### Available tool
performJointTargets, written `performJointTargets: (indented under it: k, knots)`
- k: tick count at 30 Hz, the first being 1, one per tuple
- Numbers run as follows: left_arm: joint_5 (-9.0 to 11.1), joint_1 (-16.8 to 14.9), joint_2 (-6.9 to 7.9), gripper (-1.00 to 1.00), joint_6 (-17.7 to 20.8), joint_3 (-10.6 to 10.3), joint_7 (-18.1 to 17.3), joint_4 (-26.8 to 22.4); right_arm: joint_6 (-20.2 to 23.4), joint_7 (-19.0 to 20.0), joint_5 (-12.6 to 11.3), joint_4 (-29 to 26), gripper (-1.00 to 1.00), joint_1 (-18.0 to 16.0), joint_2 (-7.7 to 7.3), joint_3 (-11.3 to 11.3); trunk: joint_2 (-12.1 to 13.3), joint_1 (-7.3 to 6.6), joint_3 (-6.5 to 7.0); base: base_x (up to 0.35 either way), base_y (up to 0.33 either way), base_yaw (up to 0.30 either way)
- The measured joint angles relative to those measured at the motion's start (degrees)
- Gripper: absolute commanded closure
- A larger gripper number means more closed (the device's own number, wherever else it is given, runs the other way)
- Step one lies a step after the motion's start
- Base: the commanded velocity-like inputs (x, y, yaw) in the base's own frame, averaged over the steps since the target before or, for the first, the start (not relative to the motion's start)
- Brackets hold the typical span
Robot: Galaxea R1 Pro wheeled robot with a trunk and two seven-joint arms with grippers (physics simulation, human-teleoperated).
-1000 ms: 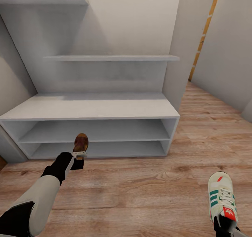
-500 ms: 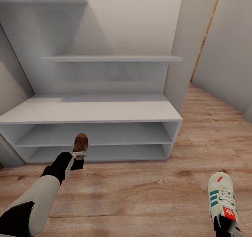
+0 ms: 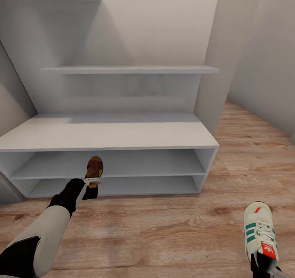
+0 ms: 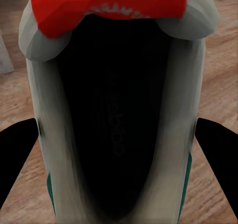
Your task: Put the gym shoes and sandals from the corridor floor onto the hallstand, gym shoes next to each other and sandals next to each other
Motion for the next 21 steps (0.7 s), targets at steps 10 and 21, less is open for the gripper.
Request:
performJointTargets:
  k: [10, 21]
  knots:
    - [0.1, 0.1, 0.04, 1.00, 0.0, 0.0, 0.0, 0.0, 0.0, 0.0, 0.0, 0.0, 1.00, 0.0, 0.00, 0.0, 0.0, -0.01, 0.00, 0.221, 0.164, 0.000]
    - [0.2, 0.2, 0.21, 1.00, -0.1, 0.1, -0.1, 0.1, 0.0, 0.0, 0.0, 0.0, 1.00, 0.0, 0.00, 0.0, 0.0, -0.02, 0.00, 0.139, 0.095, 0.000]
